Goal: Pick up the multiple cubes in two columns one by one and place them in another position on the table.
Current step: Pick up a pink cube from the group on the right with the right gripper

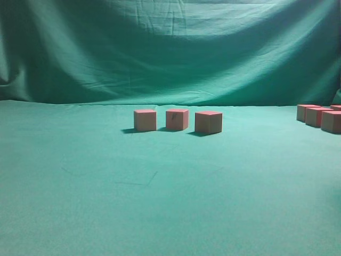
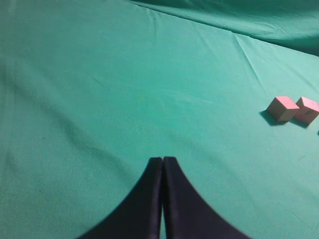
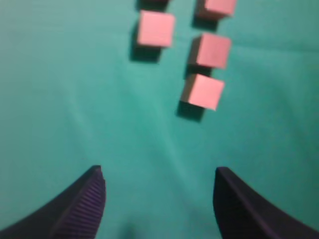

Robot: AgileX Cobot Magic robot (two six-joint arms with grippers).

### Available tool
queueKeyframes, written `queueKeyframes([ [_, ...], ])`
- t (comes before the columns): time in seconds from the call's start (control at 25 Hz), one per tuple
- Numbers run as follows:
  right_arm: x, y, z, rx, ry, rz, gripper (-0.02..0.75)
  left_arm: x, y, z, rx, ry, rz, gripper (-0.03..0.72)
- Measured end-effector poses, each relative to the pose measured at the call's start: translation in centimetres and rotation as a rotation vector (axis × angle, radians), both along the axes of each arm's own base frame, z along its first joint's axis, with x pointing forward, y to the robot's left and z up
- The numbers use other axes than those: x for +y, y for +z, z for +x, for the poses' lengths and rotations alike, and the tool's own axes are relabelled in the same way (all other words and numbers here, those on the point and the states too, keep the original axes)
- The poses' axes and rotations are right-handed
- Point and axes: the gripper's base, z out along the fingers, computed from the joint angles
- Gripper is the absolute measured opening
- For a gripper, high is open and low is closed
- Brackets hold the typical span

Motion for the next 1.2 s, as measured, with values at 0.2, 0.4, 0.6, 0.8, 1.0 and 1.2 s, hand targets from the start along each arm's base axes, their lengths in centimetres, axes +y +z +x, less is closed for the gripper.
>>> queueKeyframes([
  [0.2,-3.0,-3.6,-0.3,-0.025,-0.127,0.104,0.413,0.0,0.0,0.0,0.000,0.000,0.000,0.000],
  [0.4,-4.8,-4.4,0.5,-0.137,-0.192,0.162,0.413,0.0,0.0,0.0,0.000,0.000,0.000,0.000],
  [0.6,-5.4,-5.7,1.7,-0.170,-0.213,0.175,0.413,0.0,0.0,0.0,0.000,0.000,0.000,0.000],
  [0.8,-5.3,-8.2,2.6,-0.122,-0.208,0.169,0.413,0.0,0.0,0.0,0.000,0.000,0.000,0.000],
  [1.0,-5.4,-9.5,3.4,-0.128,-0.182,0.154,0.413,0.0,0.0,0.0,0.000,0.000,0.000,0.000],
  [1.2,-5.4,-10.5,3.9,-0.126,-0.172,0.153,0.413,0.0,0.0,0.0,0.000,0.000,0.000,0.000],
])
